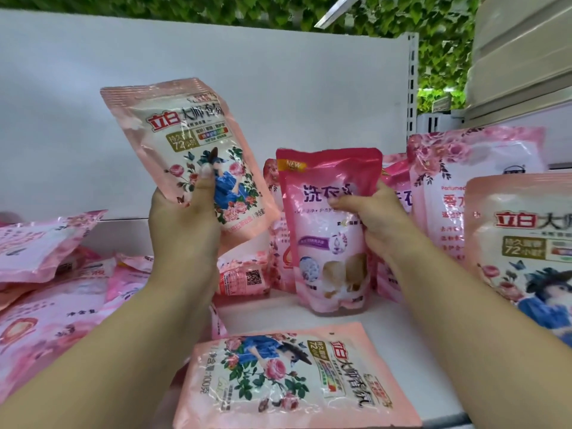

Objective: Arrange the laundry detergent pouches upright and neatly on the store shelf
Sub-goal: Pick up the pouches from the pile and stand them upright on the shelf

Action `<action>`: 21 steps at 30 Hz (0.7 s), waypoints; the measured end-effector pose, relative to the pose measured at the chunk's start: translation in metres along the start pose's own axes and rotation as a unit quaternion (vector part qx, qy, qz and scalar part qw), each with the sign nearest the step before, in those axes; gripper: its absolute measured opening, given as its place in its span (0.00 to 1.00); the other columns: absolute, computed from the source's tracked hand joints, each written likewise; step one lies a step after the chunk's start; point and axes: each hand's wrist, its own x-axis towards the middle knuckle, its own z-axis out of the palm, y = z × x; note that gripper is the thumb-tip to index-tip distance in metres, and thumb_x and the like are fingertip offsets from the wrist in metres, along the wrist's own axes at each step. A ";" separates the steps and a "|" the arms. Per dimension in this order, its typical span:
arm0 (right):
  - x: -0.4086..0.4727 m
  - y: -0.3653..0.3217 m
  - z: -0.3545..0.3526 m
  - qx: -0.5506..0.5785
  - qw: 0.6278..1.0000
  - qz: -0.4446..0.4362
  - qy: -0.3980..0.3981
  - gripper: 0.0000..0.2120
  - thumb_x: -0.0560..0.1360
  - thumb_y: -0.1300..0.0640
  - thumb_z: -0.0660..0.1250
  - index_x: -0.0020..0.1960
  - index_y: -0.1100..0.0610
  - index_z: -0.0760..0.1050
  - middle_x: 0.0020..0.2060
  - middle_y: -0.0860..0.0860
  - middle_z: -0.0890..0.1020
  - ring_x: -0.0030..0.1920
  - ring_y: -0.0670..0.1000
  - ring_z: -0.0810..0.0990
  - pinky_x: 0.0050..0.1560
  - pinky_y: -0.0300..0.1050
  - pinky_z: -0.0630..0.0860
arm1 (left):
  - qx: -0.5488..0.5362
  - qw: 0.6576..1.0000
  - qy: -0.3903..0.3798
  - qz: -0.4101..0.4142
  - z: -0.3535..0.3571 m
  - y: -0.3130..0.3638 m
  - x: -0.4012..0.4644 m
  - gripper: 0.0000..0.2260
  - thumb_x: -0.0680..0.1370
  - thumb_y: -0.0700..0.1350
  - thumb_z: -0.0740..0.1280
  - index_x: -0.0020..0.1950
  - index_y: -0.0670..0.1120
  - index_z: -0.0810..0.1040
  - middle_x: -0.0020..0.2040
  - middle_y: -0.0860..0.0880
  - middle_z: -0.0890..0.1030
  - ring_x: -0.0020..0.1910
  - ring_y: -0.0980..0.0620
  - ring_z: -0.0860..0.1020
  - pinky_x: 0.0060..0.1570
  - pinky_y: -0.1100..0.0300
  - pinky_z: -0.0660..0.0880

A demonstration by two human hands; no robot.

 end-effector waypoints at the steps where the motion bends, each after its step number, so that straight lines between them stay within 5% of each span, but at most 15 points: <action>1: 0.001 0.005 -0.001 0.004 1.000 0.001 0.000 0.17 0.65 0.70 0.72 0.45 0.52 0.72 0.42 0.50 0.79 0.50 0.56 0.78 0.61 0.59 0.72 | 0.004 1.000 -0.001 -0.004 0.000 -0.001 -0.001 0.01 0.78 0.49 0.64 0.48 0.54 0.73 0.47 0.55 0.82 0.42 0.56 0.83 0.40 0.52 0.81; 3: 0.002 0.014 0.001 0.021 1.000 0.015 0.007 0.26 0.62 0.64 0.77 0.57 0.53 0.72 0.54 0.53 0.78 0.59 0.58 0.76 0.63 0.60 0.70 | 0.010 1.000 -0.005 -0.013 0.002 -0.003 -0.002 0.02 0.77 0.50 0.65 0.47 0.53 0.74 0.48 0.53 0.83 0.45 0.53 0.83 0.46 0.47 0.80; 6: 0.000 0.021 0.003 -0.050 0.996 0.069 -0.023 0.58 0.50 0.44 0.80 0.73 0.49 0.55 0.69 0.54 0.67 0.67 0.59 0.68 0.68 0.61 0.64 | 0.017 1.000 -0.016 -0.012 0.004 -0.003 -0.005 0.02 0.77 0.50 0.65 0.46 0.53 0.74 0.47 0.54 0.83 0.45 0.53 0.83 0.48 0.46 0.80; 8: -0.004 0.028 0.005 -0.102 0.989 0.103 -0.035 0.53 0.56 0.42 0.78 0.73 0.51 0.56 0.70 0.53 0.66 0.68 0.58 0.66 0.69 0.58 0.63 | 0.017 1.000 -0.016 -0.012 0.003 -0.003 -0.005 0.01 0.77 0.50 0.65 0.46 0.54 0.74 0.46 0.54 0.83 0.44 0.54 0.83 0.46 0.46 0.80; 11: -0.004 0.037 0.008 -0.067 0.995 0.071 0.021 0.30 0.61 0.46 0.77 0.58 0.51 0.69 0.58 0.53 0.78 0.58 0.57 0.77 0.62 0.57 0.72 | 0.009 1.000 -0.011 -0.019 0.003 -0.003 -0.003 0.02 0.77 0.49 0.65 0.45 0.54 0.73 0.46 0.55 0.83 0.43 0.54 0.83 0.44 0.47 0.81; 16: -0.007 0.040 0.016 -0.098 0.994 -0.026 0.043 0.26 0.66 0.51 0.74 0.60 0.55 0.68 0.44 0.44 0.76 0.50 0.48 0.77 0.54 0.42 0.72 | -0.002 1.000 -0.012 -0.017 0.003 -0.003 -0.002 0.02 0.78 0.48 0.64 0.45 0.54 0.74 0.44 0.56 0.83 0.42 0.56 0.83 0.47 0.47 0.80; 21: -0.002 0.044 0.018 -0.169 0.983 -0.033 0.068 0.32 0.68 0.47 0.72 0.65 0.59 0.65 0.52 0.50 0.75 0.53 0.50 0.74 0.51 0.42 0.69 | -0.002 1.000 -0.014 -0.024 0.003 -0.004 -0.002 0.02 0.77 0.49 0.65 0.46 0.54 0.73 0.46 0.55 0.83 0.45 0.52 0.83 0.47 0.45 0.80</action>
